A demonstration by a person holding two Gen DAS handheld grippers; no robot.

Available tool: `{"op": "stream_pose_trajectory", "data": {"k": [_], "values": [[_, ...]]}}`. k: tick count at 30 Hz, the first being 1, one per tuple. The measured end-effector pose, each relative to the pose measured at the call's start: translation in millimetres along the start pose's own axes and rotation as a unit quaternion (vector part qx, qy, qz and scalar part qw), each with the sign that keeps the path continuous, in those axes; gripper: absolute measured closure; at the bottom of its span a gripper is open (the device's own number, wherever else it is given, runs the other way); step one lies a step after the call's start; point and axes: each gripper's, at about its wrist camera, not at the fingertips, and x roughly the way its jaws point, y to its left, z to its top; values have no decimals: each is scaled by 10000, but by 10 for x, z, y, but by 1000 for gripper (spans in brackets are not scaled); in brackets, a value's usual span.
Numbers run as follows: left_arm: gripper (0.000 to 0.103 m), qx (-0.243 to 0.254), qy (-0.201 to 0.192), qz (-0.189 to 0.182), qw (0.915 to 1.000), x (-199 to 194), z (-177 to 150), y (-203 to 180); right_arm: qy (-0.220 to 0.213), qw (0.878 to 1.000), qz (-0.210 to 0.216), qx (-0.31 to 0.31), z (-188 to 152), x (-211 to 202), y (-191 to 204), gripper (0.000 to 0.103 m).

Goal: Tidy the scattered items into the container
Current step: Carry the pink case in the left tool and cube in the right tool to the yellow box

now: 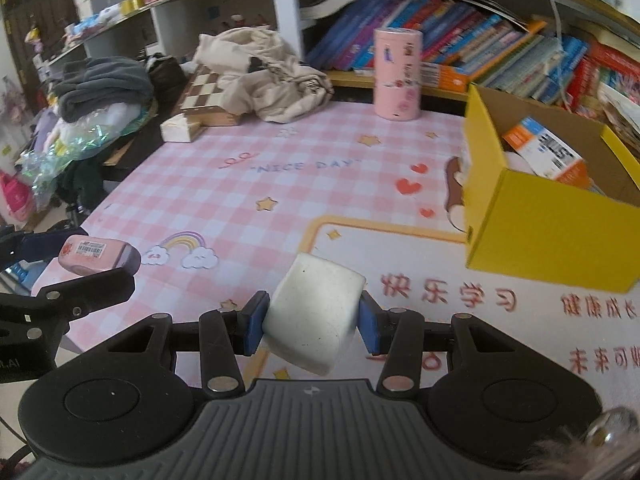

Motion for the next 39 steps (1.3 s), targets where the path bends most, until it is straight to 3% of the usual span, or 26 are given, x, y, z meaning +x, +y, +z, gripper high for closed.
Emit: {"op": "stream_pose_trajectory", "data": {"k": [22,39], "values": [[30,284,54,-576,9979,176,60,-381,11,9979,-546,345,-248,-259,-346,59],[30,671,229,-1119,9912,477,198,-1086,30,9914,-978,869,-469,-523,-1046,59]]}}
